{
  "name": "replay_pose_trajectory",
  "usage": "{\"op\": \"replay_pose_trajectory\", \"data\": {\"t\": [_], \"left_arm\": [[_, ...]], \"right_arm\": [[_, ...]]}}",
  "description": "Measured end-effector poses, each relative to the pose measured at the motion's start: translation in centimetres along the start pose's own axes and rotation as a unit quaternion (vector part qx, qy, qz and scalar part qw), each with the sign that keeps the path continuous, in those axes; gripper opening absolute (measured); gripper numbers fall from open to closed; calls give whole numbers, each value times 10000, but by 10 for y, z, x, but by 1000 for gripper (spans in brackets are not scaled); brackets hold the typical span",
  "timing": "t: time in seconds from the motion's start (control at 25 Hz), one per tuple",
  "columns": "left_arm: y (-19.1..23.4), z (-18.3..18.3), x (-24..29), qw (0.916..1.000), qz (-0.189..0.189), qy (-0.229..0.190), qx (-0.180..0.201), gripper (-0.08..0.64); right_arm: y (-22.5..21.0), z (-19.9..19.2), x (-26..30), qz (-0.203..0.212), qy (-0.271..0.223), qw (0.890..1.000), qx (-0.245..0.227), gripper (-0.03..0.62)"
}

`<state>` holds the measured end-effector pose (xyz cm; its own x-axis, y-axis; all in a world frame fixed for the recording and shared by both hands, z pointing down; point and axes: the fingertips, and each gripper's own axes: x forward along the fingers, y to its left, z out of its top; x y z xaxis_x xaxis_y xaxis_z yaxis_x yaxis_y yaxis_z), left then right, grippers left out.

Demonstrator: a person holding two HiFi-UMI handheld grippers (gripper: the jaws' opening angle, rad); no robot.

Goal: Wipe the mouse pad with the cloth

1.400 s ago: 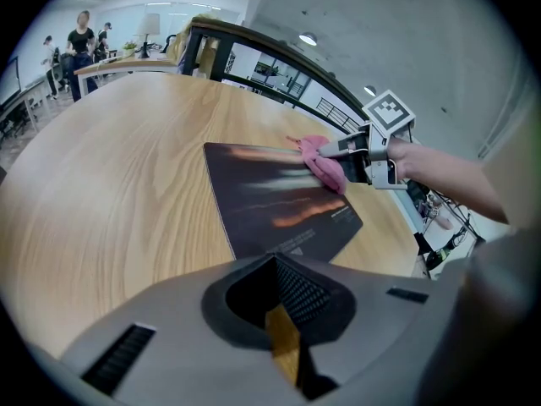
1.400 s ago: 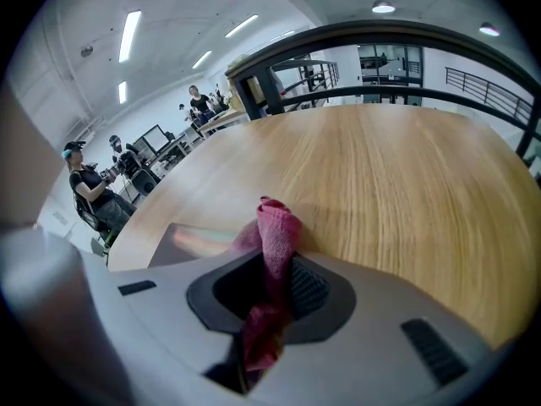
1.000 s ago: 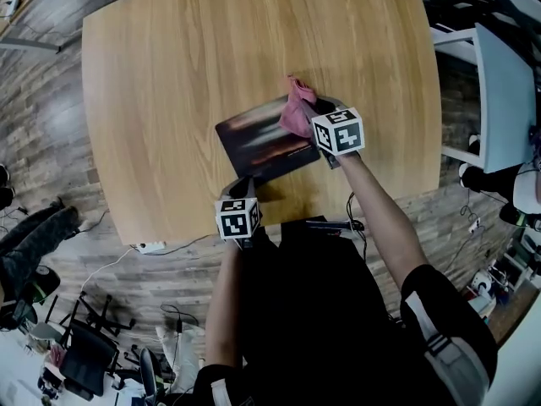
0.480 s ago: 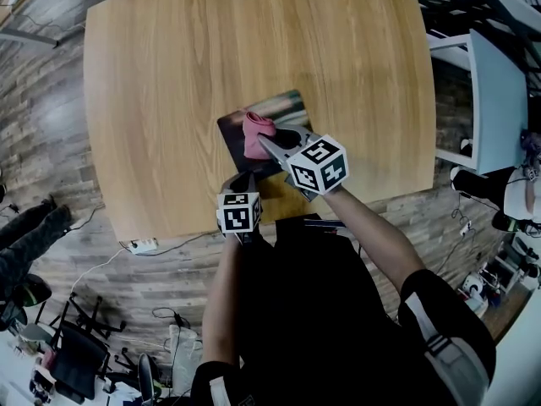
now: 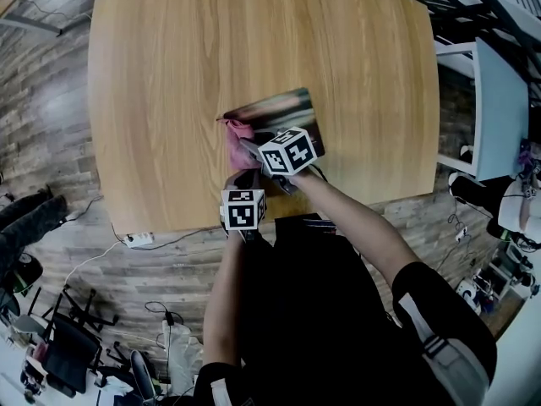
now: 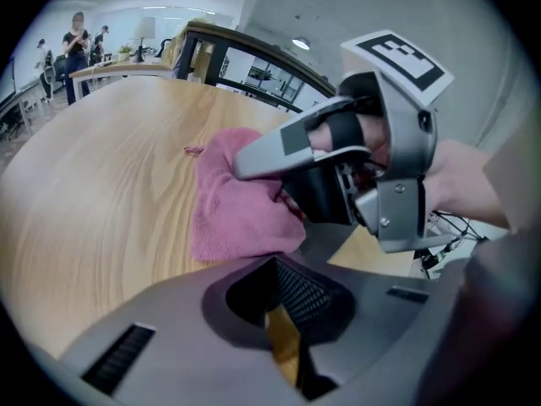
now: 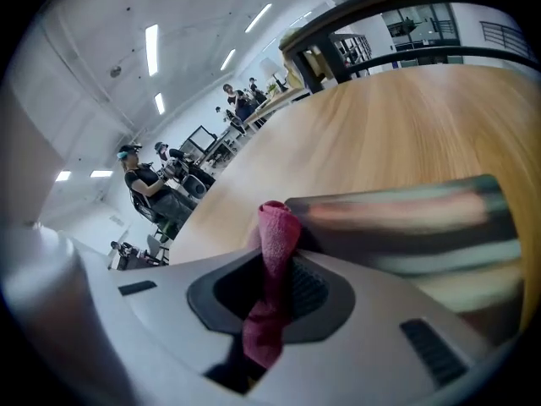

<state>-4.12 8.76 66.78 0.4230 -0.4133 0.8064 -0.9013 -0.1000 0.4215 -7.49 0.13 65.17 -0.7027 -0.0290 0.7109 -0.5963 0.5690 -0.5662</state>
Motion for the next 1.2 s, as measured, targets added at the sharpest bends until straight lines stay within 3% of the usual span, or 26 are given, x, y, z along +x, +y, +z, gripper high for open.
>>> {"op": "replay_pose_trajectory", "data": {"t": [0.44, 1.2], "left_arm": [[0, 3, 0, 10000, 66, -40, -58, 23], [8, -2, -3, 9999, 104, 107, -54, 23]], "right_arm": [[-19, 3, -4, -268, 132, 9981, -539, 66], [-44, -2, -16, -472, 69, 9978, -467, 66]]}}
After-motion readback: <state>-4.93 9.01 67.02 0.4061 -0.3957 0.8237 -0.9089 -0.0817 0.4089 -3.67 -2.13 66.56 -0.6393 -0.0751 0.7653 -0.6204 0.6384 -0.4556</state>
